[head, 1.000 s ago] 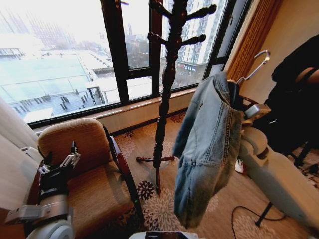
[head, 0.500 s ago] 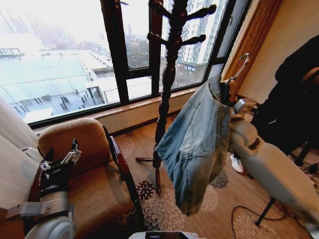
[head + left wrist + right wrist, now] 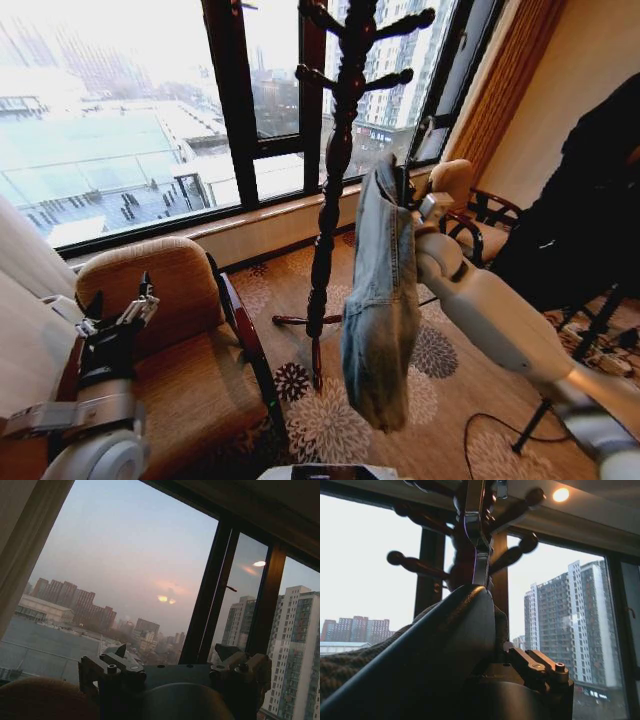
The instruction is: Pick up the clothes from the bed and hang them on the clothes hanger.
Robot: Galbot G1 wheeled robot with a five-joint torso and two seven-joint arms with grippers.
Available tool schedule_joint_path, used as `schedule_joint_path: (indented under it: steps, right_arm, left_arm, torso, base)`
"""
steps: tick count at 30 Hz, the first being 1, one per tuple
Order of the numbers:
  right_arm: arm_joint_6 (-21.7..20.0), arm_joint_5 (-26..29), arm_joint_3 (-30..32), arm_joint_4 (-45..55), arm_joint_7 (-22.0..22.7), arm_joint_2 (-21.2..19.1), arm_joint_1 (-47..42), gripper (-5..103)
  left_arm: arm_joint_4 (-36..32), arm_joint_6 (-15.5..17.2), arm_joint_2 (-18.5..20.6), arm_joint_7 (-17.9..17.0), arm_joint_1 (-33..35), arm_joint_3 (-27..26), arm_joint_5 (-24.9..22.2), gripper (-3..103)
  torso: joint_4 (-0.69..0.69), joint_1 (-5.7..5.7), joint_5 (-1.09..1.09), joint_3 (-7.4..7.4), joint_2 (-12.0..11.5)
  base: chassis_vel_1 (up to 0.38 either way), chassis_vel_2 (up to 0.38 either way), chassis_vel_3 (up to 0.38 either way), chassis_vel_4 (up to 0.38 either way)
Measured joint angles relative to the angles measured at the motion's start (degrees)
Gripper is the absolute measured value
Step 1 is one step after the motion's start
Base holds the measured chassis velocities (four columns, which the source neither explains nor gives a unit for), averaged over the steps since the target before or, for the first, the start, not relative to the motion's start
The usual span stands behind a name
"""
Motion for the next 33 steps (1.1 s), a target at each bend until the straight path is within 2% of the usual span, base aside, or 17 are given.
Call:
schedule_joint_path:
  steps: [6,14,19,25,33]
  right_arm:
    - [-1.9,1.1,-3.0,2.5,1.7,-0.3,3.1,23]
    - [-4.4,1.9,-3.5,4.5,3.6,-2.9,4.5,23]
    - [-7.3,2.9,-3.5,4.6,6.7,-4.1,5.5,23]
    - [-10.5,4.1,-4.1,2.2,10.8,-3.7,6.9,23]
    - [-13.0,4.8,-6.0,-0.6,12.9,-2.4,9.4,23]
  left_arm:
    - [0.2,-0.3,0.2,0.4,0.1,-0.7,-1.3,100]
    - [0.5,-0.7,0.4,0.7,0.4,-1.0,-1.7,100]
    - [0.4,-0.9,0.3,0.9,0.5,-0.8,-1.7,100]
    - [0.3,-1.1,0.4,1.0,0.6,-1.0,-1.7,100]
    - [0.7,-1.6,0.1,1.2,0.7,-1.2,-1.8,100]
  torso:
    - [0.01,0.0,0.01,0.0,0.0]
    - [-0.01,0.0,0.02,0.0,0.0]
    - [-0.01,-0.01,0.02,-0.01,0.0]
    - [-0.01,-0.01,0.02,0.0,0.0]
    - [0.0,-0.01,0.02,0.0,0.0]
  base:
    - [0.0,0.0,0.0,0.0]
    - [0.0,0.0,0.0,0.0]
    - [0.0,0.0,0.0,0.0]
    - [0.0,0.0,0.0,0.0]
    - [0.0,0.0,0.0,0.0]
